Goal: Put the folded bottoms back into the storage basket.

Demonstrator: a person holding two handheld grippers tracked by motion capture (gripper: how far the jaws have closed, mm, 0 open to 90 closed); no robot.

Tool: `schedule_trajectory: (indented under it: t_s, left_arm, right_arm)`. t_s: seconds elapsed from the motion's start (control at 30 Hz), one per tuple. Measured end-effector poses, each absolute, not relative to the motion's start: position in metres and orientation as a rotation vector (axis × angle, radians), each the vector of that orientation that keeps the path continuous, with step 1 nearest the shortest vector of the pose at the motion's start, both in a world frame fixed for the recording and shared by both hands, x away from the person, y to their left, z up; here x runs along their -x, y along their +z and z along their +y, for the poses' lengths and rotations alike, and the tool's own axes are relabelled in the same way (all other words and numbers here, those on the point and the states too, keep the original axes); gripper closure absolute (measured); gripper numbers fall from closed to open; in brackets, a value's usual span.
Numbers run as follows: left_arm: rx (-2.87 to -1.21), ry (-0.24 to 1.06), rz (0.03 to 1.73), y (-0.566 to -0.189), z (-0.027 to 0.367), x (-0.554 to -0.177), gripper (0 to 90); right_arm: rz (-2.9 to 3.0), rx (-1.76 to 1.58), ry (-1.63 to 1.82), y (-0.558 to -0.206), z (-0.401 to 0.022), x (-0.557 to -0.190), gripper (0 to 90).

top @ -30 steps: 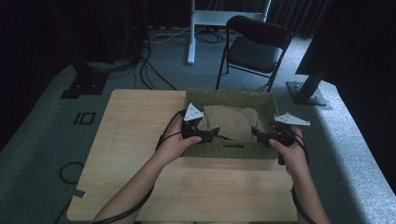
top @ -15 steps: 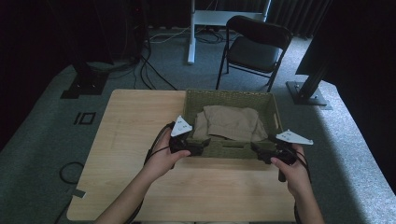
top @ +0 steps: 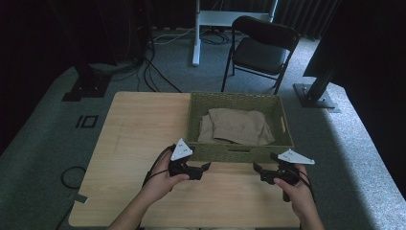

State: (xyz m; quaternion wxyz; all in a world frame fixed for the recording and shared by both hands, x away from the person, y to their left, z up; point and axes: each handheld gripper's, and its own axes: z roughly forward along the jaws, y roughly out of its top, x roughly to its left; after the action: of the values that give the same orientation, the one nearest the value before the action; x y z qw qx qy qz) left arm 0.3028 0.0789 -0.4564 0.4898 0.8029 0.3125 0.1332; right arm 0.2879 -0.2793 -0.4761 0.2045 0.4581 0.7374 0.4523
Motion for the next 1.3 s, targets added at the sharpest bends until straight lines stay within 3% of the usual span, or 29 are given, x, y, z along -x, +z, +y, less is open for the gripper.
schedule_trajectory:
  t_s: [0.67, 1.3]
  left_arm:
    - [-2.06, 0.298, 0.86, -0.529, 0.093, -0.293, 17.4]
    - [-2.097, 0.355, 0.959, -0.549, 0.115, -0.295, 17.4]
  right_arm:
    - [2.094, -1.379, 1.083, -0.539, -0.286, -0.282, 14.1]
    - [2.067, -1.447, 0.909, -0.556, -0.299, -0.285, 14.1]
